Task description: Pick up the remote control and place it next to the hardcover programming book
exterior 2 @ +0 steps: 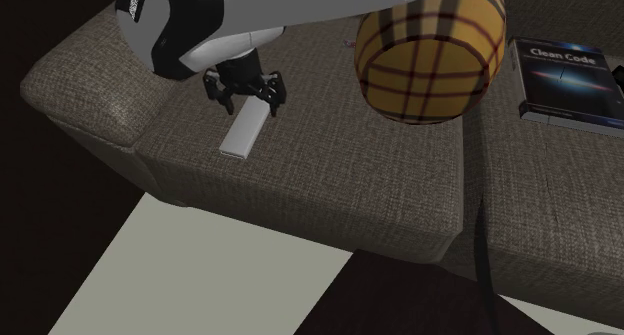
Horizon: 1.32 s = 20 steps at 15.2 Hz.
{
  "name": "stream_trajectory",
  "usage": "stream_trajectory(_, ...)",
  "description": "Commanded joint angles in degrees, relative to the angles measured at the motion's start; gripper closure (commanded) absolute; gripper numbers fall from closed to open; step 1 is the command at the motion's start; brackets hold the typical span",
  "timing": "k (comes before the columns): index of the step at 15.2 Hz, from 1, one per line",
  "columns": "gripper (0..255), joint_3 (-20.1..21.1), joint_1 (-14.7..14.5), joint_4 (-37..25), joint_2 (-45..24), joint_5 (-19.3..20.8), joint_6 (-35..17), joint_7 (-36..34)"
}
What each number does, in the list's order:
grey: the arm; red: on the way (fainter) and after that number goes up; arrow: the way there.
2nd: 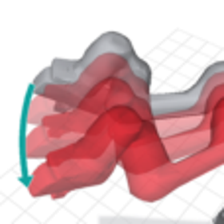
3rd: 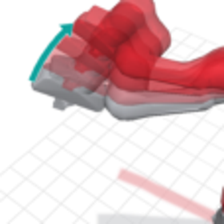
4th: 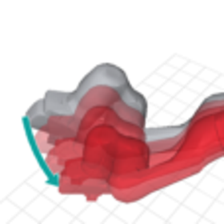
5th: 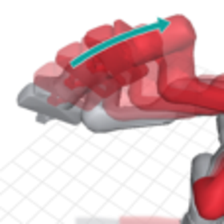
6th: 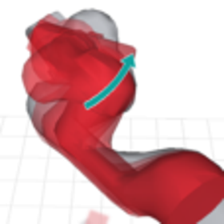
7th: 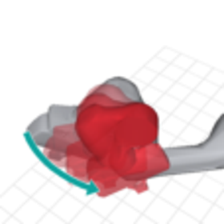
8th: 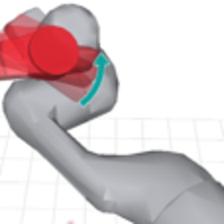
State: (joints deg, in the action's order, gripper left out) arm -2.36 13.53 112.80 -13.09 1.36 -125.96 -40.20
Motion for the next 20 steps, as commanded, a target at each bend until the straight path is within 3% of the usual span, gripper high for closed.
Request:
stream_trajectory(1, 0, -0.02, 0.03, 0.14, -0.09, -0.01, -0.28, 0.04)
stream_trajectory(6, 0, -0.02, 0.03, 0.14, -0.09, -0.01, -0.27, 0.04)
stream_trajectory(7, 255, -0.02, 0.03, 0.14, -0.09, -0.01, -0.27, 0.04)
stream_trajectory(16, 255, -0.02, 0.03, 0.14, -0.09, -0.01, -0.28, 0.04)
stream_trajectory(20, 255, -0.02, 0.01, -1.18, 1.34, 0.01, 2.47, 0.08)
